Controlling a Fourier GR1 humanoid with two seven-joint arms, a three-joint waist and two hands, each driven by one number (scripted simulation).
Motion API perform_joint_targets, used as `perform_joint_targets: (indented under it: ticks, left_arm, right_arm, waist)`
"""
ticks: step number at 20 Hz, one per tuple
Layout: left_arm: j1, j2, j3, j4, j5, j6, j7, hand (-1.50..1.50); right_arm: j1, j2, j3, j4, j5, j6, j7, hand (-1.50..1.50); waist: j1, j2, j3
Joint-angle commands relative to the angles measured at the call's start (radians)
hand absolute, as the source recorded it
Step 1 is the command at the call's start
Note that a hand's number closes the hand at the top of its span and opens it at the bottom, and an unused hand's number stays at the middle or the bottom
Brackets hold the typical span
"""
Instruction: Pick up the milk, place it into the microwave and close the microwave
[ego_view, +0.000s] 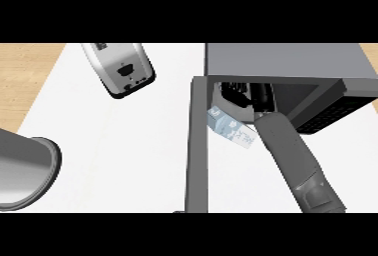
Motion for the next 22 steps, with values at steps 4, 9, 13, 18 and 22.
perform_joint_targets:
  ticks: [4, 9, 13, 18, 22]
  left_arm:
    - [-0.068, 0.017, -0.008, 0.072, -0.052, 0.006, -0.018, -1.50]
    - [-0.046, 0.000, -0.027, 0.045, -0.038, -0.005, -0.002, -1.50]
    - [-0.068, 0.011, -0.019, 0.059, -0.036, -0.006, -0.017, -1.50]
    - [-0.080, 0.011, -0.031, 0.072, -0.053, -0.016, -0.019, -1.50]
    - [-0.084, 0.004, -0.049, 0.050, -0.062, -0.010, -0.006, -1.50]
  right_arm:
    - [-0.159, -0.069, -0.100, 0.272, 0.005, -0.056, -0.098, 1.50]
    - [-0.249, -0.097, -0.125, 0.368, 0.026, -0.156, -0.077, 1.50]
    - [-0.267, -0.141, -0.111, 0.395, 0.071, -0.270, -0.115, 1.50]
    - [-0.253, -0.174, -0.107, 0.454, 0.094, -0.308, -0.165, 1.50]
    - [-0.278, -0.166, -0.072, 0.524, 0.143, -0.363, -0.125, 1.50]
  waist:
    - [0.015, 0.014, -0.005]
    - [0.039, 0.022, -0.004]
    - [0.060, 0.036, -0.004]
    - [0.066, 0.044, -0.003]
    - [0.087, 0.050, -0.003]
